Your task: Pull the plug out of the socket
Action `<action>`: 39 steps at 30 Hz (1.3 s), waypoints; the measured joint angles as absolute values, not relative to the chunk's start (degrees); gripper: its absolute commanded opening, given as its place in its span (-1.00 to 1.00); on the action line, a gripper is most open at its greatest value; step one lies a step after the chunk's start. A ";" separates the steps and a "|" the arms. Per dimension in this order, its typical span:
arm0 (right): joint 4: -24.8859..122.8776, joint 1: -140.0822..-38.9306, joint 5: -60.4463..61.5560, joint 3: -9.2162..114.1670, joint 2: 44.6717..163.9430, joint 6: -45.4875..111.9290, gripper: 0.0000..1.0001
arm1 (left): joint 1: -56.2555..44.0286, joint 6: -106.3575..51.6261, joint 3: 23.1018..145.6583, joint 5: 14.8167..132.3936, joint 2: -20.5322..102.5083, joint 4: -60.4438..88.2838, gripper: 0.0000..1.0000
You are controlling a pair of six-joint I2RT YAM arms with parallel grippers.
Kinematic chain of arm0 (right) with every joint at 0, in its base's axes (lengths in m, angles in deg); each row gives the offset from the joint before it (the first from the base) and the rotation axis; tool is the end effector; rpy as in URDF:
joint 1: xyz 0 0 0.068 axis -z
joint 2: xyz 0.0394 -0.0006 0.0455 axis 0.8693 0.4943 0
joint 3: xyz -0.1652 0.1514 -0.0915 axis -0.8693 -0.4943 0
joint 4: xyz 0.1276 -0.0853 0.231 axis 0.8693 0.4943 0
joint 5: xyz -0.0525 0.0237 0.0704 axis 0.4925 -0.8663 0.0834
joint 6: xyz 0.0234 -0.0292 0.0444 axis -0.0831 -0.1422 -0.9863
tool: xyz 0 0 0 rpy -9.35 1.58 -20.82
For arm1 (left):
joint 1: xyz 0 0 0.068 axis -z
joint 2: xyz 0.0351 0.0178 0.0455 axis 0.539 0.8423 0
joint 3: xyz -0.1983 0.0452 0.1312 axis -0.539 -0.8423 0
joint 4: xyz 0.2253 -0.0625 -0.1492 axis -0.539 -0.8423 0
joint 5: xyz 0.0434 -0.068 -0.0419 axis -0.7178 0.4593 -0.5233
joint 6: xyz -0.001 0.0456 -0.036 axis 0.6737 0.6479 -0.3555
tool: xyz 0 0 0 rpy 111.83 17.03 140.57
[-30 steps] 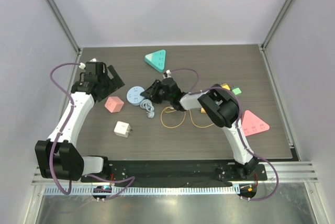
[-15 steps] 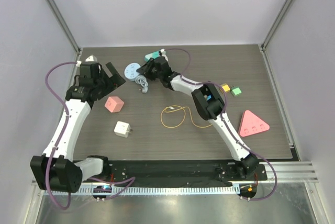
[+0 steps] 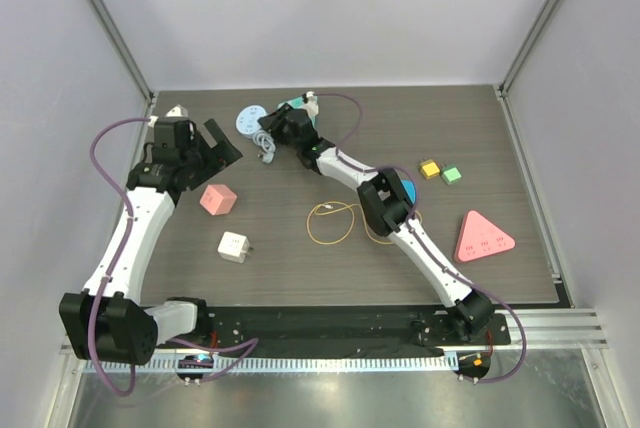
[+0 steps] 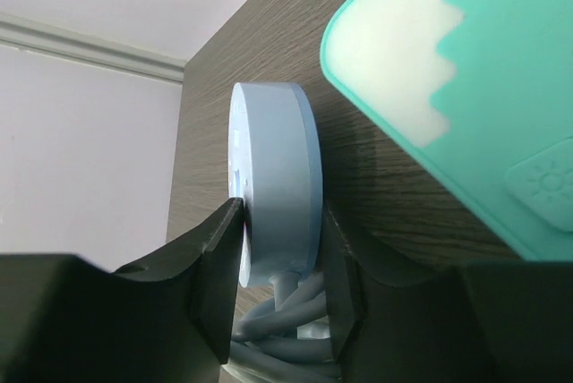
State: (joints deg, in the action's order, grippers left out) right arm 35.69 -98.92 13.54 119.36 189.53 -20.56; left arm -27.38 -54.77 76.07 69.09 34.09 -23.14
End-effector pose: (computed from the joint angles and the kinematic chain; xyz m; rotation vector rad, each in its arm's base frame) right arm 0.4894 0.3849 0.0955 0.4386 1.8668 1.1427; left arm 0.2885 -0.0292 0.2943 -0.6354 2.2170 -0.4783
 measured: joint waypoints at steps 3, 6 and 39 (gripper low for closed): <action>37.79 -99.19 14.06 120.32 189.46 -18.57 0.15 | -27.38 -54.79 76.07 69.46 34.11 -23.08 0.89; 40.15 -99.27 14.13 119.88 188.56 -16.43 0.38 | -27.38 -54.77 76.04 69.42 34.09 -22.58 0.89; 55.60 -99.14 28.18 25.68 101.88 -1.50 0.99 | -11.86 -46.68 73.62 80.09 38.07 -13.88 0.99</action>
